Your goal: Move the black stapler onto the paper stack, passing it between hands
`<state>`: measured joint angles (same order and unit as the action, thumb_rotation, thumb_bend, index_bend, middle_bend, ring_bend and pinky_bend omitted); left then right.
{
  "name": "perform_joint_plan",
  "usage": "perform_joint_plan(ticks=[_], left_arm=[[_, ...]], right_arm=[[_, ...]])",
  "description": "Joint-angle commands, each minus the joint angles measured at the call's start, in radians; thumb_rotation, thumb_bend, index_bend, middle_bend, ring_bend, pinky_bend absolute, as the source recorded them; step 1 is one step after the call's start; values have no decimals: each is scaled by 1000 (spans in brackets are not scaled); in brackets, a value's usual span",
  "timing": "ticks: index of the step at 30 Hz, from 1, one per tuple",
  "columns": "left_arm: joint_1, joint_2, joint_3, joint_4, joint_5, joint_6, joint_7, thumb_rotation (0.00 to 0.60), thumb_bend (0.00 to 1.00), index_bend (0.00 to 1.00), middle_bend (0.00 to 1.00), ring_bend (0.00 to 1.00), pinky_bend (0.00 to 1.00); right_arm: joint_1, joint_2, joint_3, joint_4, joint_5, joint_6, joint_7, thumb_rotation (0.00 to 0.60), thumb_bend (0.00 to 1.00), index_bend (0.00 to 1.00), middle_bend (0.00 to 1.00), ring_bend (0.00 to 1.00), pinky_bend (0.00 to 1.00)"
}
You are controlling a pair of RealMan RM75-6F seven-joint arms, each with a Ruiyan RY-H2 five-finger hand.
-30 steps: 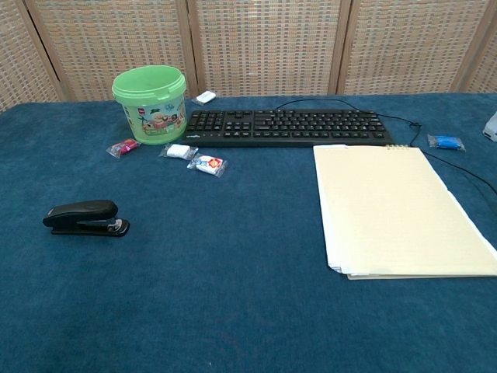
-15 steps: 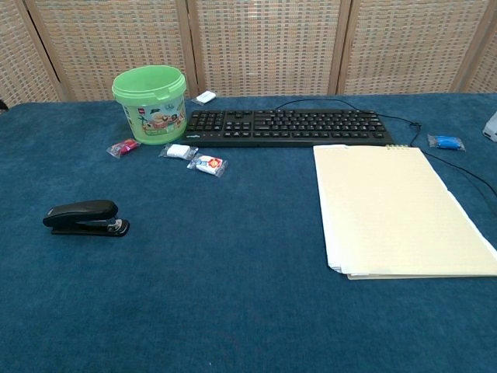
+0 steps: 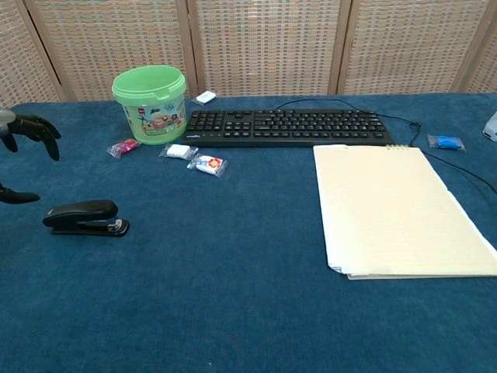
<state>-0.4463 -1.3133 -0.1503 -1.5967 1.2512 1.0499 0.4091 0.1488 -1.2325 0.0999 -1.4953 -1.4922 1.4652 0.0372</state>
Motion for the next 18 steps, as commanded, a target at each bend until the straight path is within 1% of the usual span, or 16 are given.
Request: perform_joint_plan(ticks=[1,3,10,18], left_arm=[[-34,-38,5,12,-44,-37,51,600,263,363,186,206,289],[-48,-61,5,19,-77,-45,87,600,290,363,186,206,289],[-87,-112,13,35,-160,-59,169,600,291,359,186,206,289],[-115,-145,24,49,-221,-68,211,600,291,359,186,205,289]], right_arm=[[0,2,2,0,4,-1,7,600,113,128,0,0,5],[-1,4,3,1,5,-1,13,600,114,128,0,0,5],[0,8,6,2,9,-5,31,600,113,128,0,0,5],[0,11,10,7,21,-12,49,600,113,128,0,0,5]])
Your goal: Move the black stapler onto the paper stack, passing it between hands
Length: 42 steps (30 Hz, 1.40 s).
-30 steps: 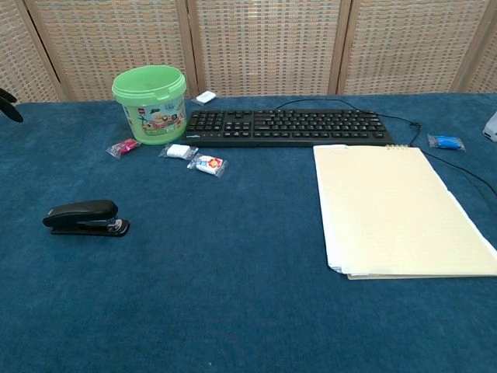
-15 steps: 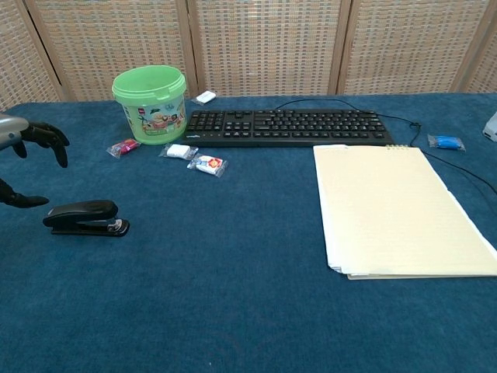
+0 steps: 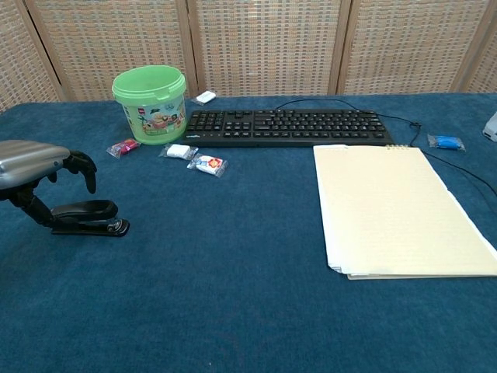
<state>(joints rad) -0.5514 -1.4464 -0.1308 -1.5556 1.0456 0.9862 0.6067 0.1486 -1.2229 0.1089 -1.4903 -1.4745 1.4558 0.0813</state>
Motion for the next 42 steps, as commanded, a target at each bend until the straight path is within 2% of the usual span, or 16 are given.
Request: perform_joint_plan(ticks=[1,9,12,18,22,24,32,42], left_arm=[[-13,-16,5,10,-23,-3,19,600,291,360,186,205,289],[-45,-54,17,30,-66,1,63,600,298,380,198,216,299],[-52,-71,20,39,-71,13,74,600,348,418,230,242,323],[-61,-122,34,87,-65,40,91,600,488,580,373,367,427],[-58,-160,40,134,-22,73,65,600,611,770,545,509,533],[-59,-171,44,154,15,89,46,600,634,815,587,544,560],[-83,-153,35,150,129,121,12,600,638,836,606,561,586],[-185,-160,-42,141,175,90,62,600,638,835,606,561,586]], right_arm=[[1,1,2,2,3,-3,7,600,113,128,0,0,5],[1,3,2,5,4,-6,20,600,113,128,0,0,5],[1,4,2,4,2,-4,22,600,113,128,0,0,5],[-1,7,3,0,3,-2,28,600,112,128,0,0,5],[-1,9,4,0,5,-3,32,600,112,128,0,0,5],[-1,10,5,0,7,-4,33,600,112,128,0,0,5],[-2,13,6,-1,8,-5,39,600,112,128,0,0,5],[1,11,15,17,37,-27,59,600,111,128,0,0,5]])
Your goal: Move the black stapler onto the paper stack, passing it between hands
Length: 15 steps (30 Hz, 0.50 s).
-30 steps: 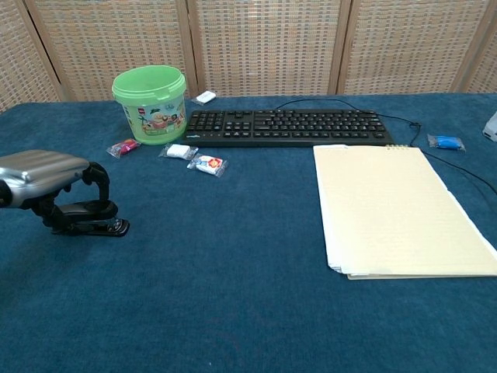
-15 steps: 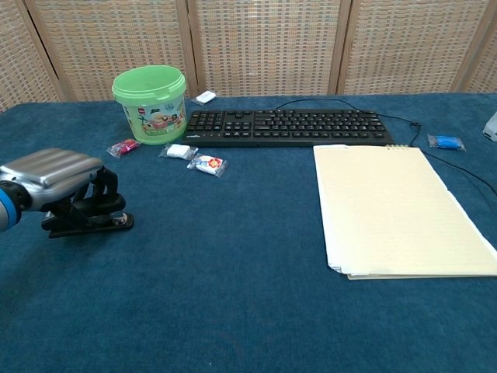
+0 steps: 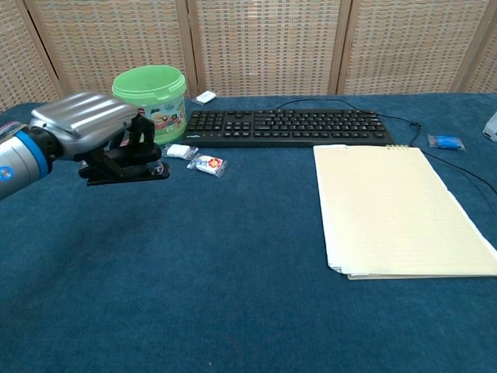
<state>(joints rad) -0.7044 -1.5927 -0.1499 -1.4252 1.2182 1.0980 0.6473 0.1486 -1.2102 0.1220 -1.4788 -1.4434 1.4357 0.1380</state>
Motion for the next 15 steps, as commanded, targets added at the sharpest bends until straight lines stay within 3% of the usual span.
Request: perform_joint_plan(ticks=[1,8,15], left_arm=[[-52,-24,-35,19,0,-35,31,600,638,835,606,561,585],[-168,-120,-93,107,-35,-122,67,600,638,832,606,561,579],[-265,-222,-119,216,-50,-183,78,600,632,824,605,561,574]], right_arm=[[3,-3,3,9,12,-12,3,600,111,128,0,0,5],[13,-17,12,48,55,-58,17,600,111,128,0,0,5],[17,-24,20,81,83,-84,37,600,111,128,0,0,5]])
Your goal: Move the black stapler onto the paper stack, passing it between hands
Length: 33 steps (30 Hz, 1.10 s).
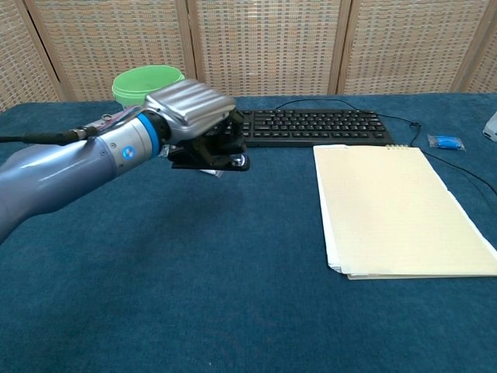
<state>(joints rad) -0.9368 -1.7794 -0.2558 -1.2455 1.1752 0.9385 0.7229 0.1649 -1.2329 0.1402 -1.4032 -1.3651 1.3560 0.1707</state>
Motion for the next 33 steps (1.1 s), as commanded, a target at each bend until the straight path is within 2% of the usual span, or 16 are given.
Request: perform_joint_plan(ticks=[1,4,13,20,29,31,33], left_arm=[[-47,-52,-18,54,-8,-31,-1,600,632,822,604,561,571],[-103,-123,-30,130,1,-57,-15,600,630,820,599,561,567],[-190,-245,-30,269,20,-101,-58,600,614,771,547,532,527],[-209,-289,-26,323,19,-103,-68,600,580,676,451,450,457],[-203,-293,-5,322,17,-106,-63,600,509,586,367,374,410],[-199,-292,0,319,14,-108,-58,600,469,541,315,323,367],[-196,-288,4,313,7,-111,-48,600,409,430,183,204,278]], right_arm=[[1,-2,3,10,8,-8,7,600,111,128,0,0,5],[3,-5,8,29,27,-25,21,600,111,128,0,0,5],[-1,-4,21,59,55,-43,54,600,111,128,0,0,5],[-3,0,24,61,57,-47,69,600,111,128,0,0,5],[-4,1,24,54,49,-40,70,600,110,128,0,0,5],[-5,2,24,51,47,-38,68,600,110,128,0,0,5],[-6,4,24,48,45,-36,69,600,110,128,0,0,5]])
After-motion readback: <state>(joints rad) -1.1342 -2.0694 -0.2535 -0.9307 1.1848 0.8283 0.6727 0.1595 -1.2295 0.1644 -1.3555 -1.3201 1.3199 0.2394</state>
